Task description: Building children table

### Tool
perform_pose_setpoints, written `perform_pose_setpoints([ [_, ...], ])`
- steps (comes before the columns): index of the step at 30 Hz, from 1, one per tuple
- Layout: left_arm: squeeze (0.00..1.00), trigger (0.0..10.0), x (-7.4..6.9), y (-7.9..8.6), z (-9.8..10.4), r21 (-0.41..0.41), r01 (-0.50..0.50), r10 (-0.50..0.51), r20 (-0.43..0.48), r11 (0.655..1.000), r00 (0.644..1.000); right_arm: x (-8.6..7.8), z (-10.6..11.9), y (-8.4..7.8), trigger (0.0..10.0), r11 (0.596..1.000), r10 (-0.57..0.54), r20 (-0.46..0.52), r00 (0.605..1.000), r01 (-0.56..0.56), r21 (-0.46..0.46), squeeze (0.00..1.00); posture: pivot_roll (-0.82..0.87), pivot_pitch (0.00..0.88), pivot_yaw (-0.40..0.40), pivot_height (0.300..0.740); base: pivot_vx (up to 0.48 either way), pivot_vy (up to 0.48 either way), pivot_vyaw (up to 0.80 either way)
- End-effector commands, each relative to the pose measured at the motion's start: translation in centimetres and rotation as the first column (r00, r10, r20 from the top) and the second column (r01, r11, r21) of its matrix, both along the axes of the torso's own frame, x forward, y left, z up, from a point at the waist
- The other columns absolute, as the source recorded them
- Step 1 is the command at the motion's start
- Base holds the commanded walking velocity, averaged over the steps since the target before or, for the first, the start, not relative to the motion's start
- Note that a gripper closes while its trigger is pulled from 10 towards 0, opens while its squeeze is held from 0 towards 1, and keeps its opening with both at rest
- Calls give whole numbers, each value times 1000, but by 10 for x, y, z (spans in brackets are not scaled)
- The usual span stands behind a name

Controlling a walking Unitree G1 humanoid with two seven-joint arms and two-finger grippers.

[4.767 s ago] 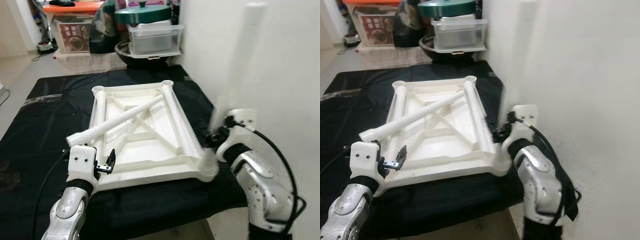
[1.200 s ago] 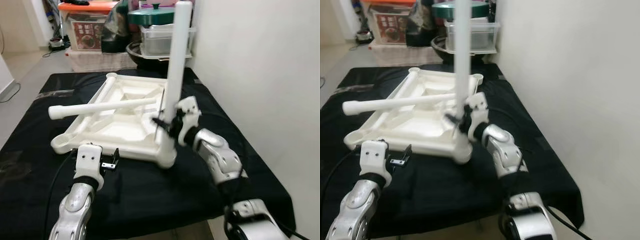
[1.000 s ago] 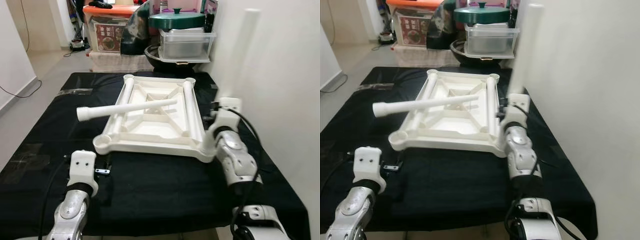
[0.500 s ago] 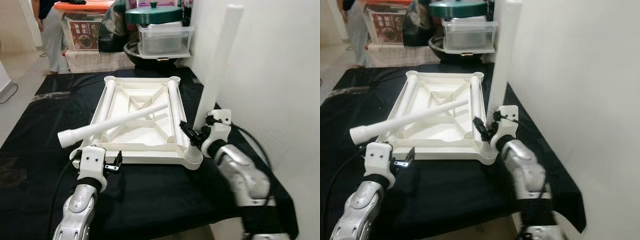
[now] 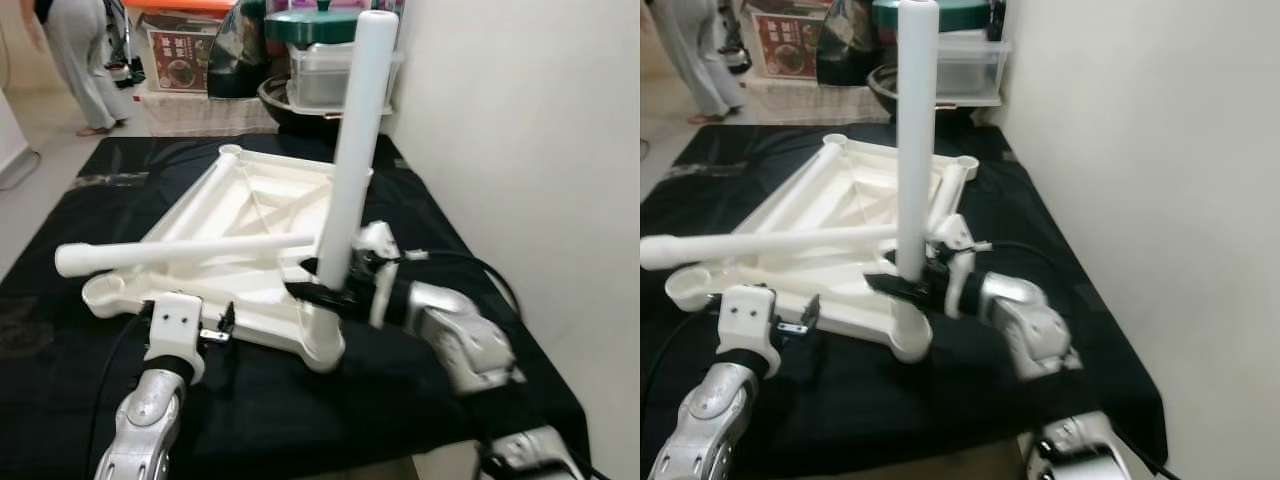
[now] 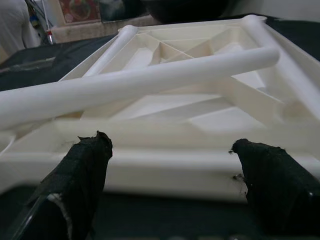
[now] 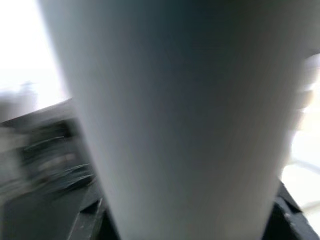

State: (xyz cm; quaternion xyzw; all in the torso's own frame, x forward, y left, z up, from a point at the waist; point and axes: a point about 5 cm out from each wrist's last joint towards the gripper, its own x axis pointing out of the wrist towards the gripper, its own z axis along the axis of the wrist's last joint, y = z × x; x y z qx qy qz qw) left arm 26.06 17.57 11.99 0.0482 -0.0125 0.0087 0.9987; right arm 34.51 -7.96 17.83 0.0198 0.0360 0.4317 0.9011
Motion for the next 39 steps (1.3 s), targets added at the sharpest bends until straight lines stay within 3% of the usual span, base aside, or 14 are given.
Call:
perform_pose_setpoints([
  [1,0,10000,-4,2,-3,1,-8,8,-10,1000,1000,14,-12,-22,0,970,-243,-65,968,240,-40,0,43,0,-82,740,0,0,0],
  [3,0,10000,-4,2,-4,2,-9,9,-11,1000,1000,19,-15,-28,0,936,-352,-100,931,348,-52,0,44,0,-82,740,0,0,0],
  [7,0,10000,-6,3,-5,4,-6,6,-19,1000,1000,12,-43,-83,0,633,-773,-150,616,741,-225,0,23,0,-63,740,0,0,0],
  [11,0,10000,-4,2,-6,4,1,-1,-23,1000,1000,2,-50,-93,0,583,-812,-141,567,769,-262,0,9,0,-55,740,0,0,0],
  [14,0,10000,-3,0,-7,2,11,-10,-27,1000,1000,-5,-59,-91,4824,595,-802,-167,573,747,-296,0,1,0,-50,740,0,0,0],
  [15,0,10000,-2,-2,-7,-1,16,-16,-28,1000,999,-7,-60,-81,10000,646,-760,-173,626,701,-301,0,1,0,-50,740,0,0,0],
  [17,0,10000,-1,-4,-7,-3,24,-24,-29,1000,999,-10,-55,-67,10000,729,-684,-189,705,643,-236,0,1,0,-50,740,0,0,0],
  [18,0,10000,0,-6,-8,-3,32,-32,-30,999,999,-12,-49,-57,10000,786,-618,-208,758,594,-171,1000,-18,0,-33,740,0,0,0],
  [20,0,10000,1,-7,-8,-2,40,-40,-31,999,999,-12,-32,-42,10000,880,-471,-220,854,474,-45,1000,-19,0,-34,740,0,0,0],
  [22,0,10000,1,-5,-8,-1,37,-37,-30,999,999,-14,-15,-32,10000,950,-299,-195,934,311,35,0,-15,0,-38,740,0,0,0],
  [30,0,10000,0,-1,-8,0,19,-19,-26,1000,999,-36,10,-17,10000,975,220,39,975,-219,-25,0,5,0,-54,740,0,0,0],
  [37,0,10000,-1,-3,-8,-4,4,-4,-22,1000,1000,-17,3,2,10000,988,150,18,989,-149,-35,0,29,0,-79,740,0,0,0],
  [38,0,10000,-1,-2,-8,-5,0,0,-22,1000,1000,-11,4,5,9529,996,87,19,996,-86,-19,0,29,0,-79,740,0,0,0],
  [39,0,10000,-2,-1,-8,-4,-2,2,-22,1000,1000,-5,3,5,392,1000,15,5,1000,-15,-6,0,34,0,-81,740,0,0,0],
])
